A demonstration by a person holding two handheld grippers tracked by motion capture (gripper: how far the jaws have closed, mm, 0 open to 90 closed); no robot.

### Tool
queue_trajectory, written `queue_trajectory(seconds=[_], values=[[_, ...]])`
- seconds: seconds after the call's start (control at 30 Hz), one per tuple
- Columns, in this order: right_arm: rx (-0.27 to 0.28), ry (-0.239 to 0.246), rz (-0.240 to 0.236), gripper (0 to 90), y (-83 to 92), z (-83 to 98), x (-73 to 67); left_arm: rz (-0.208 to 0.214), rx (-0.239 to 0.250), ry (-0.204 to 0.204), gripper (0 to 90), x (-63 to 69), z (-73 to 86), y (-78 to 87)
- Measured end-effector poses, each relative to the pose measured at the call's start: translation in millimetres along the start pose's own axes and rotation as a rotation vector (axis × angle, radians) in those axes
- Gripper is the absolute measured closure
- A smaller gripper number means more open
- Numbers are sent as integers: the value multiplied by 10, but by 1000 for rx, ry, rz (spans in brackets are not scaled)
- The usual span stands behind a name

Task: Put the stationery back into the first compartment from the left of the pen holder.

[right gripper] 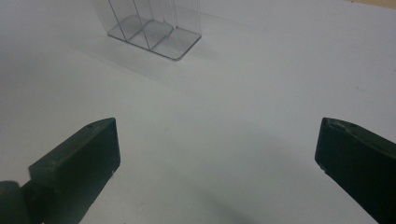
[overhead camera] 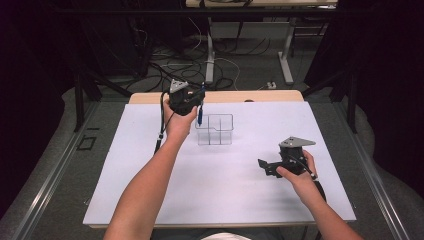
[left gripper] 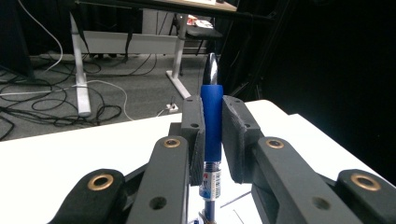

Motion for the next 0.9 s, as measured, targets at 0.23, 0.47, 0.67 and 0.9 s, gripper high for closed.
queue_trajectory(seconds=[0.23, 0.47, 0.67, 0.9], values=[[-9, 9, -1, 0, -5, 15, 6, -6, -48, -10, 799, -16, 140, -32], [-5, 6, 0, 0, -14, 14, 11, -17, -82, -4, 665, -83, 175, 46], [-6, 5, 3, 0, -10, 13, 9, 14, -101, -24, 449, -101, 168, 199], [-1, 4, 7, 0, -2, 4, 34, 40, -147, -108, 334, -97, 136, 442]])
Point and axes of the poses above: each handheld gripper's, and its own axes: y roughly backward along the jaws, z roughly out of its underside, x roughly to its right, the point moved 7 cm from there along -y, roughly forward along the jaws, and after that the axes turned 8 degrees about x, right-handed, at the moved point
